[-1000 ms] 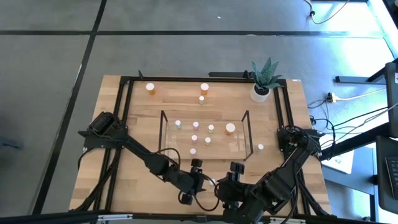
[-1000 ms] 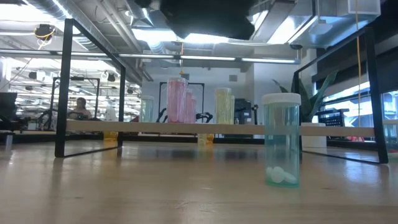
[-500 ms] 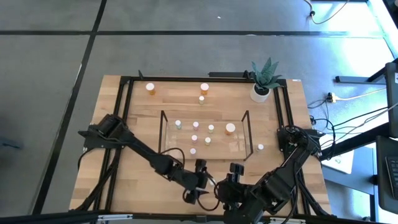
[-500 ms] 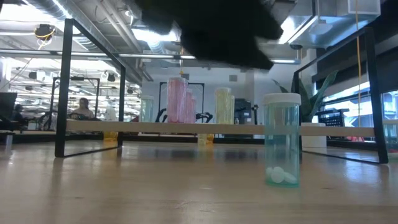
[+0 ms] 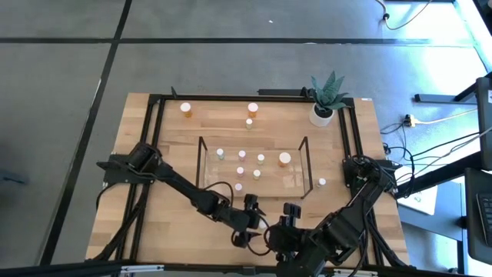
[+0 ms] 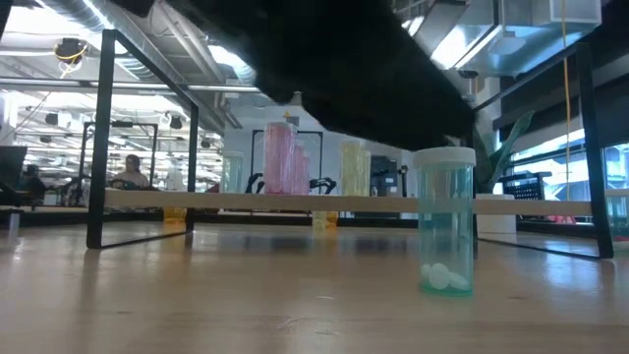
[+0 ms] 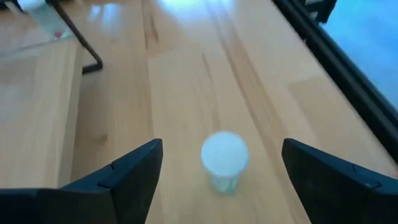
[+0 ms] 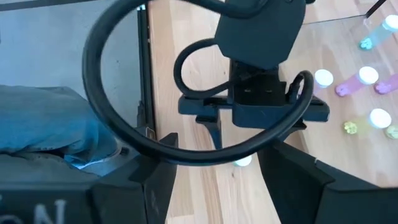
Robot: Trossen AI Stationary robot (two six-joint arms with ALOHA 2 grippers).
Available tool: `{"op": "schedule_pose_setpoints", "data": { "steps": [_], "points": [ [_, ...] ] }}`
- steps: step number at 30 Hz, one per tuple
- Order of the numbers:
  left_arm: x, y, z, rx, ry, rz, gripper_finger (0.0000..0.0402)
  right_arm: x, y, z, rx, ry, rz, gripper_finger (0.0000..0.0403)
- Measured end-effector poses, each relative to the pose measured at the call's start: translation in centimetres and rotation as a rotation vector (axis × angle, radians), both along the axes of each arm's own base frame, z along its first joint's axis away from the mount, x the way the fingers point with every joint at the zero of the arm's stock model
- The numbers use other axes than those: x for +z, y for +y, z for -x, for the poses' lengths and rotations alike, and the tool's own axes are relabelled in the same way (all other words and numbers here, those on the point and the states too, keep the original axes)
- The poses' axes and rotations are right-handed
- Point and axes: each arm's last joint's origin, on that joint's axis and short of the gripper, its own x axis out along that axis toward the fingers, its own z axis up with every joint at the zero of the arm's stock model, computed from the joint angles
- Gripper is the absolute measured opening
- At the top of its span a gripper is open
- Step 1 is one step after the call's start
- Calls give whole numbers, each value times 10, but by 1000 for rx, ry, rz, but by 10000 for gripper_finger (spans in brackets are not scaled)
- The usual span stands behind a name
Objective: Pick and place medicine bottles onto shelf by color
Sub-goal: Put the bottom blue pill bottle on the shelf aligned with the other blue pill bottle
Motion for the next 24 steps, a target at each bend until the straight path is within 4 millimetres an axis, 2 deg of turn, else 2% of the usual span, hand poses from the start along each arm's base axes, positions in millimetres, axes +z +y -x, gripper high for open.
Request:
{"op": "schedule_pose_setpoints", "data": {
  "steps": [12, 24],
  "points": [
    [-18, -1, -7, -6, -11, -2, 313, 1, 1, -1, -1, -17, -18, 219],
    [-17, -1, -7, -13, -24, -8, 245, 1, 2, -2, 1, -20, -20, 219]
  ]
}}
